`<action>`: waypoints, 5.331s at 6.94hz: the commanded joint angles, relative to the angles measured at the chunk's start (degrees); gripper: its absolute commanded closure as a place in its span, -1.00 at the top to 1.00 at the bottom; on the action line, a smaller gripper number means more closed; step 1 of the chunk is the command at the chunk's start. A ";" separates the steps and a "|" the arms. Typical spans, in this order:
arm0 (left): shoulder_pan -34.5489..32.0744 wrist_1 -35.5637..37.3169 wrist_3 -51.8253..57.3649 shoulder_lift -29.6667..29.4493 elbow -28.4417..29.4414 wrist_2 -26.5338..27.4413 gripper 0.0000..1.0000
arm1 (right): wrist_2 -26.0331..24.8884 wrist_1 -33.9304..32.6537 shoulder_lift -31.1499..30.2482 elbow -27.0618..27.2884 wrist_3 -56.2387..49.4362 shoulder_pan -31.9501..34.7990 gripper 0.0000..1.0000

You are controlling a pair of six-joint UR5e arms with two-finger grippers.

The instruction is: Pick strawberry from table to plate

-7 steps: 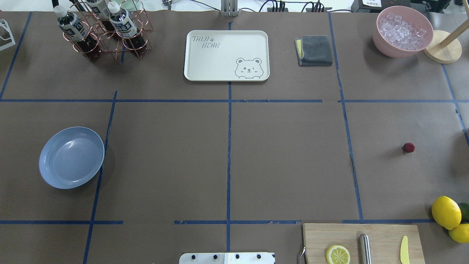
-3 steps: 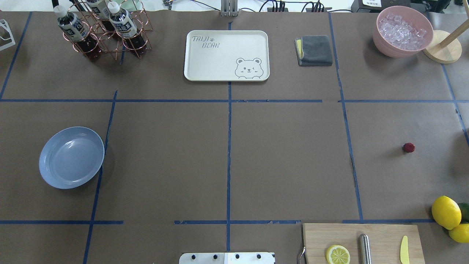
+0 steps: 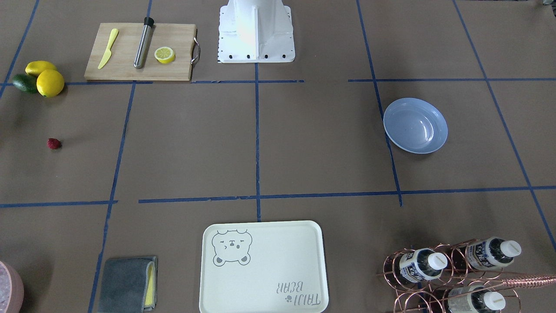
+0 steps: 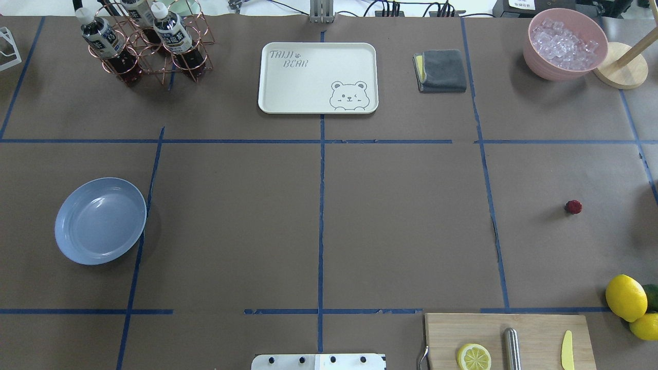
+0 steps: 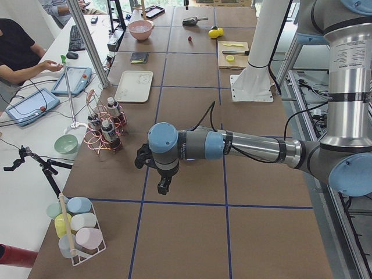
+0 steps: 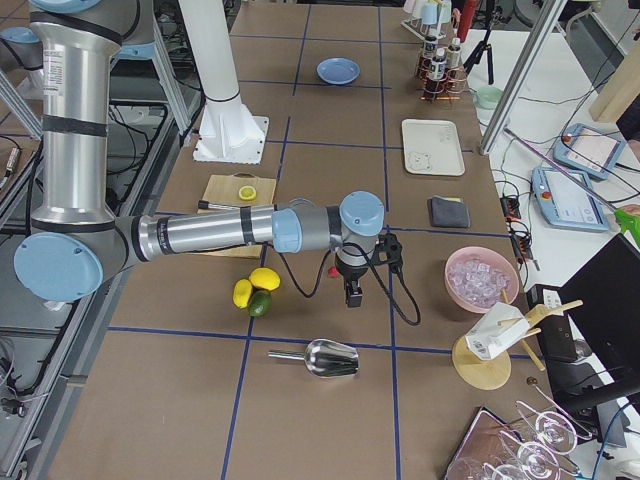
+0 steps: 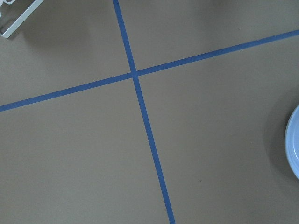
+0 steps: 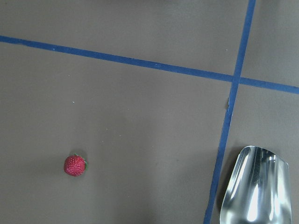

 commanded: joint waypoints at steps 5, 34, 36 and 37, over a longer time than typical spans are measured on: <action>18.19 -14.53 -19.10 -0.24 2.44 -6.66 1.00 | 0.73 0.09 0.32 0.35 0.03 -0.18 1.00; 61.48 -45.72 -97.88 -35.05 16.51 18.04 -0.58 | 0.99 4.57 -0.56 1.14 0.47 -0.53 0.98; 61.48 -45.80 -97.71 -35.13 16.33 17.96 -0.02 | 1.16 4.57 -0.56 1.14 0.38 -1.50 0.97; 61.48 -45.80 -97.71 -35.05 15.98 18.04 0.16 | 1.69 4.57 -0.56 1.14 1.51 -2.55 0.96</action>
